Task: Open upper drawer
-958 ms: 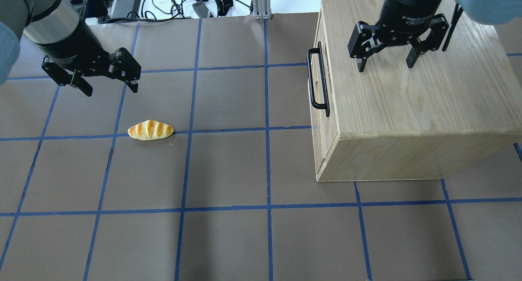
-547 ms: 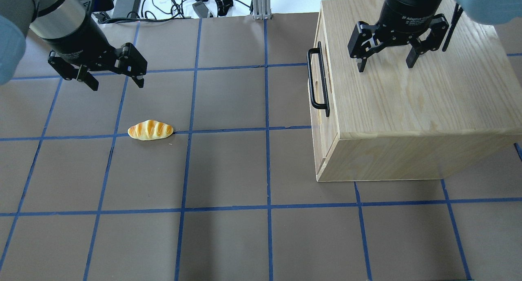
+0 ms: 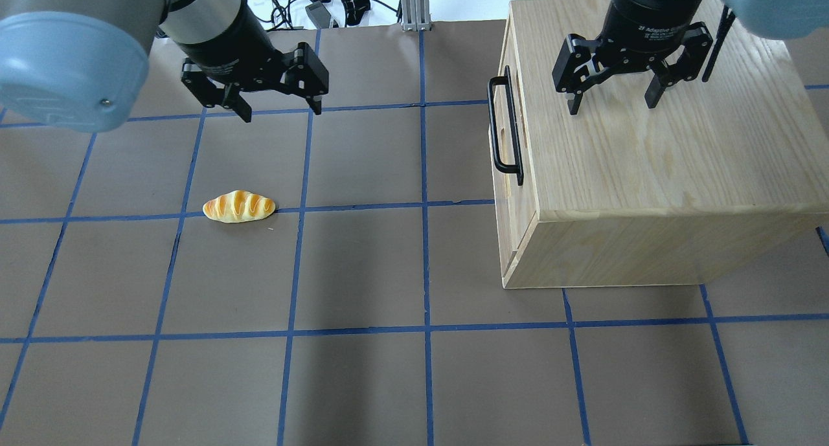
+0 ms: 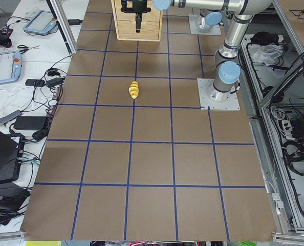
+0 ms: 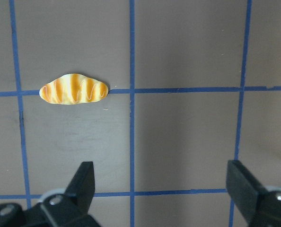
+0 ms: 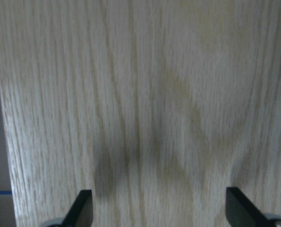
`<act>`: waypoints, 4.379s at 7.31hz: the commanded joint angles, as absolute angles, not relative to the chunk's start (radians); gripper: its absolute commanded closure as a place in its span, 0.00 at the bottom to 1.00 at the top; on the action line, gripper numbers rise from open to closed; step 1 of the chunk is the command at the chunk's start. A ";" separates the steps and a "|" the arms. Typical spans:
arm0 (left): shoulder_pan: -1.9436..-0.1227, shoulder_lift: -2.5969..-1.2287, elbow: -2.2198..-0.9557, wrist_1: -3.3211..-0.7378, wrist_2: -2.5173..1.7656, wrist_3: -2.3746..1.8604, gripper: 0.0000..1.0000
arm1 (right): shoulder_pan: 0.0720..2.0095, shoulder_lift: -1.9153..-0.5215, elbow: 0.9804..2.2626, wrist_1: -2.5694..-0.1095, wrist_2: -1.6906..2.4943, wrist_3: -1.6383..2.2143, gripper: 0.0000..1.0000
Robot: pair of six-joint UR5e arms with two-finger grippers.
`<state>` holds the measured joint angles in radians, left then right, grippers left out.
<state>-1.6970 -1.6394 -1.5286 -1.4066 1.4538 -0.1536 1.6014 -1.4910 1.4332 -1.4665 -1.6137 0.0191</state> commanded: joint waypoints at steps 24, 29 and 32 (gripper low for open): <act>-1.947 -1.919 -1.531 -1.009 1.218 -0.667 0.00 | 1.601 -1.491 1.433 -1.466 -1.614 0.020 0.00; -1.951 -1.936 -1.532 -0.999 1.221 -0.660 0.00 | 1.601 -1.491 1.433 -1.466 -1.614 0.018 0.00; -1.951 -1.933 -1.534 -1.002 1.248 -0.649 0.00 | 1.601 -1.491 1.433 -1.466 -1.614 0.020 0.00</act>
